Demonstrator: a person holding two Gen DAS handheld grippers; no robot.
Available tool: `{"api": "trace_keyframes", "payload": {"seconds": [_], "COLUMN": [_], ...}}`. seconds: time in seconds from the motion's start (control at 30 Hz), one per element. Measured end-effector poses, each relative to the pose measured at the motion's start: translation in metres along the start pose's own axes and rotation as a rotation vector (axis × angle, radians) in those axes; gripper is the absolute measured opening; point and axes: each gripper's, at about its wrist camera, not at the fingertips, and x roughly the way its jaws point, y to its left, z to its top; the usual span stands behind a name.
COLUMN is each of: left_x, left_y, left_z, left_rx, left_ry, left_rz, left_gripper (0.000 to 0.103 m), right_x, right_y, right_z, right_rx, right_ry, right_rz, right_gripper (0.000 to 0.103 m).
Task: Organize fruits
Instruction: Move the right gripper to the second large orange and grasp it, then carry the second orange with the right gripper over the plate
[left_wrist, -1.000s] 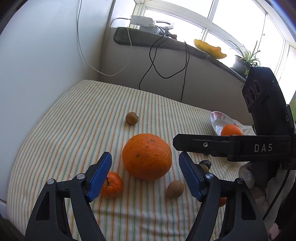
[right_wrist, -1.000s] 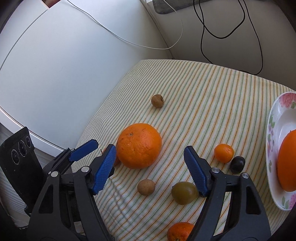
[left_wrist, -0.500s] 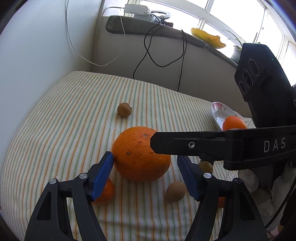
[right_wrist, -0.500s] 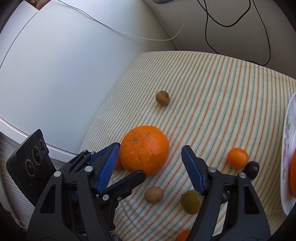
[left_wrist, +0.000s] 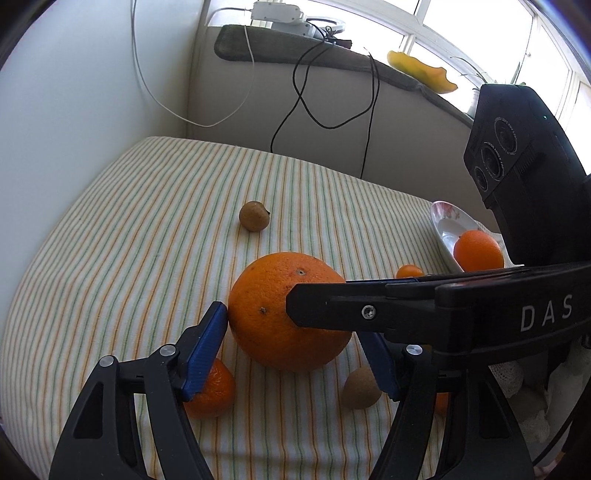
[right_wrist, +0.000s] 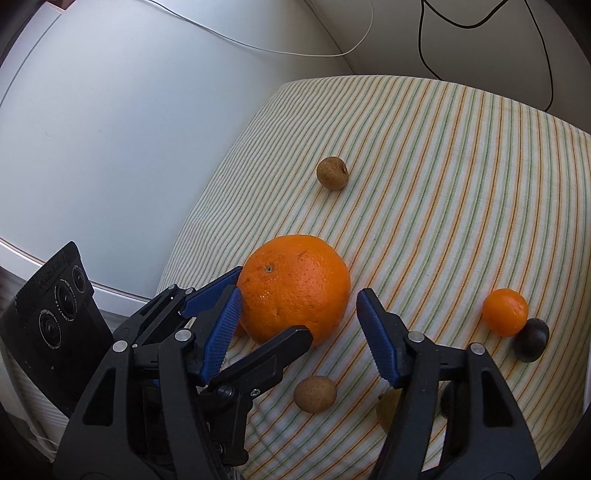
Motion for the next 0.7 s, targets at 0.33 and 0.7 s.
{"api": "trace_keyframes", "payload": {"seconds": [0.33, 0.7], "left_x": [-0.002, -0.007], "left_y": [-0.004, -0.013], "left_z": [0.000, 0.000], "left_rx": [-0.003, 0.007], "left_ry": [-0.007, -0.023], "left_rz": [0.016, 0.032], "left_gripper": [0.070, 0.069], "right_x": [-0.006, -0.016], "right_y": [0.005, 0.003], "right_z": [-0.004, -0.016], "right_rx": [-0.004, 0.000], "right_ry": [-0.004, -0.007], "right_rz": [-0.012, -0.005], "right_gripper": [0.061, 0.060]}}
